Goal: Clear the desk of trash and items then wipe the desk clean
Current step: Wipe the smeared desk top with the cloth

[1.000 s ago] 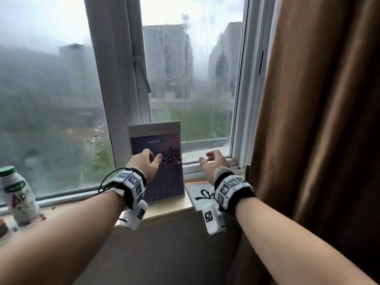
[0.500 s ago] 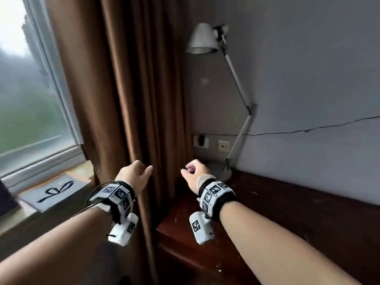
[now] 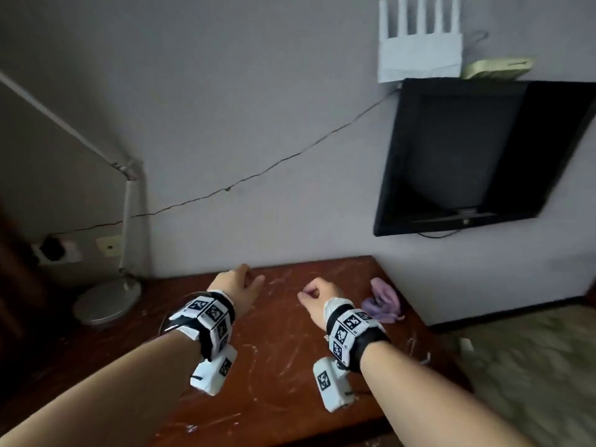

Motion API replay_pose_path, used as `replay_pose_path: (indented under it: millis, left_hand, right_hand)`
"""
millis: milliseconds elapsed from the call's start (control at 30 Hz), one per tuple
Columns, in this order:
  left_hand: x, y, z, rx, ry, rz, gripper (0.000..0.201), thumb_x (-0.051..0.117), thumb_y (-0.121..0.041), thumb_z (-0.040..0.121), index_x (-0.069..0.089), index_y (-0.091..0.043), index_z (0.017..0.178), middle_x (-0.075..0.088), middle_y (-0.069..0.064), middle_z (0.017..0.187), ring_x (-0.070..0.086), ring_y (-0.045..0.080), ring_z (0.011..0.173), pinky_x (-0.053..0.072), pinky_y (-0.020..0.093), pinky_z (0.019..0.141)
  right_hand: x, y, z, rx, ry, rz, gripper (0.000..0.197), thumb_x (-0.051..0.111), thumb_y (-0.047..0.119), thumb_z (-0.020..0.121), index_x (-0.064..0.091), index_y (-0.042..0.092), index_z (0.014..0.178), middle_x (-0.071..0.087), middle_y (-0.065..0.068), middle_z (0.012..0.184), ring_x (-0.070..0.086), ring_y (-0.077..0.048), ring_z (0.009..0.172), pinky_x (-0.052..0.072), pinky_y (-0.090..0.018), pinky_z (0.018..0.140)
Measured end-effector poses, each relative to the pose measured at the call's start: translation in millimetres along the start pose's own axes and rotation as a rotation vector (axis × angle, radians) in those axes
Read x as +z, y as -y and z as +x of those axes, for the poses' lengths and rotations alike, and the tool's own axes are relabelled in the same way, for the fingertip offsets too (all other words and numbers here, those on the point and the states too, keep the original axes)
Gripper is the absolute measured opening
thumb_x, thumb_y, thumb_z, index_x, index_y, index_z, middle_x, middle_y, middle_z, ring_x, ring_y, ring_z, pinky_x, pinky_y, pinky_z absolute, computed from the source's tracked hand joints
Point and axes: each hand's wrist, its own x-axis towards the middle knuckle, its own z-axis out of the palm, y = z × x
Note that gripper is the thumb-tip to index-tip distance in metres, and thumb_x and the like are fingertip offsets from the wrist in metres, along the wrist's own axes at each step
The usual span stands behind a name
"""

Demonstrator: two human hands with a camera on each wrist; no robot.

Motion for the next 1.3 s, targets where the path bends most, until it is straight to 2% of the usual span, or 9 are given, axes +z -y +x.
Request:
replay_pose_path:
  millis: [233, 333, 533, 733, 867, 1033, 1133, 1200, 1300]
  left_hand:
    - [124, -134, 37, 0.14, 0.246, -0.049, 0.032, 0.053, -0.046, 0.092, 0.06, -0.017, 0.103, 0.068, 0.003, 0.095, 0.063, 0.024, 0.09, 0.041, 0.024, 0.071]
    - [162, -146, 46, 0.118, 0.344, -0.022, 0.029, 0.052, -0.045, 0.091, 0.058, -0.019, 0.102, 0.064, -0.001, 0.091, 0.06, 0.02, 0.082, 0.042, 0.023, 0.069]
    - [219, -149, 72, 0.061, 0.53, 0.057, 0.023, 0.05, -0.041, 0.092, 0.054, -0.021, 0.102, 0.062, 0.001, 0.096, 0.062, 0.022, 0.086, 0.049, 0.027, 0.072]
    - [247, -165, 123, 0.053, 0.577, 0.035, 0.027, 0.042, -0.03, 0.096, 0.057, -0.013, 0.113, 0.064, 0.006, 0.111, 0.062, 0.023, 0.094, 0.045, 0.027, 0.074]
    - [262, -168, 156, 0.038, 0.569, -0.019, 0.031, 0.044, -0.04, 0.094, 0.056, -0.016, 0.11, 0.063, 0.004, 0.102, 0.056, 0.021, 0.081, 0.043, 0.027, 0.068]
    - [275, -170, 175, -0.024, 0.564, -0.019, 0.017, 0.043, -0.037, 0.095, 0.05, -0.021, 0.096, 0.056, 0.0, 0.092, 0.052, 0.02, 0.079, 0.039, 0.026, 0.067]
    - [288, -171, 183, -0.097, 0.547, -0.028, 0.018, 0.045, -0.035, 0.094, 0.054, -0.022, 0.102, 0.056, -0.001, 0.095, 0.053, 0.019, 0.082, 0.04, 0.024, 0.069]
    - [295, -172, 184, -0.156, 0.521, -0.031, 0.021, 0.045, -0.034, 0.094, 0.055, -0.02, 0.106, 0.061, 0.001, 0.1, 0.057, 0.02, 0.087, 0.045, 0.026, 0.073]
    - [304, -176, 178, -0.298, 0.451, -0.035, 0.026, 0.047, -0.032, 0.093, 0.056, -0.017, 0.112, 0.062, 0.002, 0.102, 0.06, 0.022, 0.09, 0.049, 0.029, 0.08]
  right_hand:
    - [-97, -139, 25, 0.207, -0.097, 0.061, 0.015, 0.065, 0.034, 0.085, 0.062, 0.022, 0.077, 0.066, 0.006, 0.109, 0.065, -0.013, 0.095, 0.052, -0.032, 0.088]
    - [-102, -176, 31, 0.297, -0.062, 0.039, 0.017, 0.061, 0.034, 0.088, 0.058, 0.026, 0.074, 0.069, -0.001, 0.087, 0.066, -0.021, 0.081, 0.052, -0.03, 0.077]
    - [-90, -228, 42, 0.396, 0.09, -0.017, 0.011, 0.062, 0.032, 0.089, 0.06, 0.021, 0.092, 0.066, 0.002, 0.093, 0.062, -0.015, 0.085, 0.042, -0.023, 0.066]
    - [-113, -236, 110, 0.43, 0.15, -0.199, 0.018, 0.067, 0.039, 0.081, 0.059, 0.027, 0.092, 0.067, 0.004, 0.096, 0.063, -0.016, 0.09, 0.051, -0.03, 0.082]
    - [-123, -237, 158, 0.425, 0.148, -0.31, 0.029, 0.076, 0.043, 0.072, 0.052, 0.026, 0.073, 0.063, 0.005, 0.084, 0.06, -0.016, 0.081, 0.048, -0.026, 0.073]
    - [-125, -251, 198, 0.411, 0.305, -0.366, 0.032, 0.074, 0.031, 0.08, 0.056, 0.025, 0.107, 0.06, 0.001, 0.096, 0.053, -0.015, 0.084, 0.039, -0.023, 0.074]
    - [-117, -272, 233, 0.419, 0.385, -0.35, 0.019, 0.07, 0.026, 0.084, 0.054, 0.026, 0.094, 0.058, 0.004, 0.088, 0.054, -0.013, 0.073, 0.04, -0.017, 0.062]
    - [-105, -294, 258, 0.379, 0.435, -0.45, 0.039, 0.073, 0.032, 0.08, 0.056, 0.021, 0.113, 0.06, -0.006, 0.111, 0.061, -0.022, 0.097, 0.049, -0.023, 0.078]
    - [-88, -315, 285, 0.197, 0.569, -0.621, 0.074, 0.075, 0.035, 0.079, 0.04, 0.017, 0.142, 0.037, -0.013, 0.146, 0.039, -0.03, 0.133, 0.035, -0.035, 0.108]
